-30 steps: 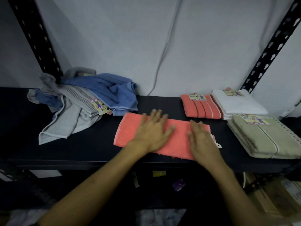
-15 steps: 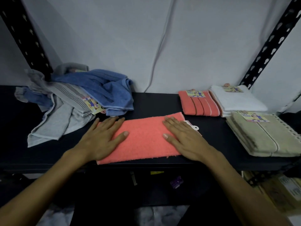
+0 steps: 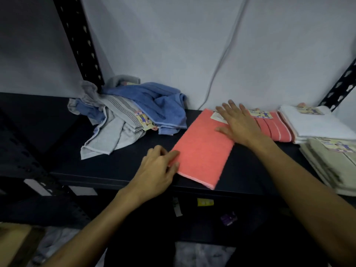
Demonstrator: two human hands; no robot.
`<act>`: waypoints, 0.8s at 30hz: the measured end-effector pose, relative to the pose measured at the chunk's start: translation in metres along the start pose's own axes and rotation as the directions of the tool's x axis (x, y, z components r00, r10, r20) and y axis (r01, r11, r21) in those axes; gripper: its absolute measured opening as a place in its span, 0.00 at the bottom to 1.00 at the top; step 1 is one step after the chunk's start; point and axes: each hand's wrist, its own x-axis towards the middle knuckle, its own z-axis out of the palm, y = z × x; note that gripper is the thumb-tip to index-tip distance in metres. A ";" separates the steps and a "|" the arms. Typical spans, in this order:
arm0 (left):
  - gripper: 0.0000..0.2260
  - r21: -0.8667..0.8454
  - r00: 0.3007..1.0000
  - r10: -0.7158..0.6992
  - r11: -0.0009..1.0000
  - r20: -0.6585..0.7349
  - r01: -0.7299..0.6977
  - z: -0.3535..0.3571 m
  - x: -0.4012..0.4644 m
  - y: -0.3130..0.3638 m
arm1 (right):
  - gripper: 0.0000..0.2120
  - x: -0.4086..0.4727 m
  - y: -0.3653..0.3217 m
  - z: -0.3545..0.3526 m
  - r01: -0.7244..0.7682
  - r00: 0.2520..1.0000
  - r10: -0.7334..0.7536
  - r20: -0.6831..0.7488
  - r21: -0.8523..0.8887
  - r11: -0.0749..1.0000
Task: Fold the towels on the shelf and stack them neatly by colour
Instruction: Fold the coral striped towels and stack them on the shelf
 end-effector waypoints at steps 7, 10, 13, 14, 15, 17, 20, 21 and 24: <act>0.17 -0.179 0.993 0.116 0.977 -0.010 -0.116 0.006 -0.002 0.001 | 0.20 -0.113 -0.073 -0.039 0.126 0.992 -0.094 -0.086 0.557 0.821; 0.28 -0.063 0.978 0.208 0.976 -0.017 -0.209 0.009 -0.009 -0.003 | 0.31 -0.168 -0.090 -0.031 0.084 0.990 -0.130 0.047 0.546 0.834; 0.37 0.071 0.951 0.306 0.950 -0.039 -0.303 0.015 -0.015 -0.006 | 0.29 -0.191 -0.099 -0.005 0.141 0.989 -0.108 -0.100 0.432 0.891; 0.36 0.091 0.939 0.338 0.939 -0.060 -0.332 0.018 -0.016 -0.006 | 0.25 -0.194 -0.101 0.000 0.160 0.980 -0.092 -0.174 0.434 0.887; 0.33 0.094 0.927 0.367 0.928 -0.080 -0.360 0.019 -0.017 -0.005 | 0.21 -0.195 -0.101 0.003 0.180 0.965 -0.072 -0.251 0.443 0.878; 0.27 0.034 0.914 0.395 0.919 -0.091 -0.394 0.019 -0.016 -0.004 | 0.15 -0.197 -0.101 -0.005 0.168 0.945 0.018 -0.326 0.533 0.829; 0.22 -0.093 0.913 0.401 0.909 -0.071 -0.406 0.013 -0.014 -0.004 | 0.14 -0.197 -0.095 -0.026 0.066 0.956 0.151 -0.253 0.683 0.727; 0.19 -0.104 0.904 0.420 0.898 -0.081 -0.427 0.011 -0.013 -0.003 | 0.13 -0.197 -0.091 -0.035 0.035 0.960 0.178 -0.215 0.726 0.687; 0.10 -0.208 0.885 0.446 0.861 -0.132 -0.465 0.000 -0.012 0.007 | 0.04 -0.190 -0.083 -0.062 0.002 0.962 0.221 -0.162 0.810 0.587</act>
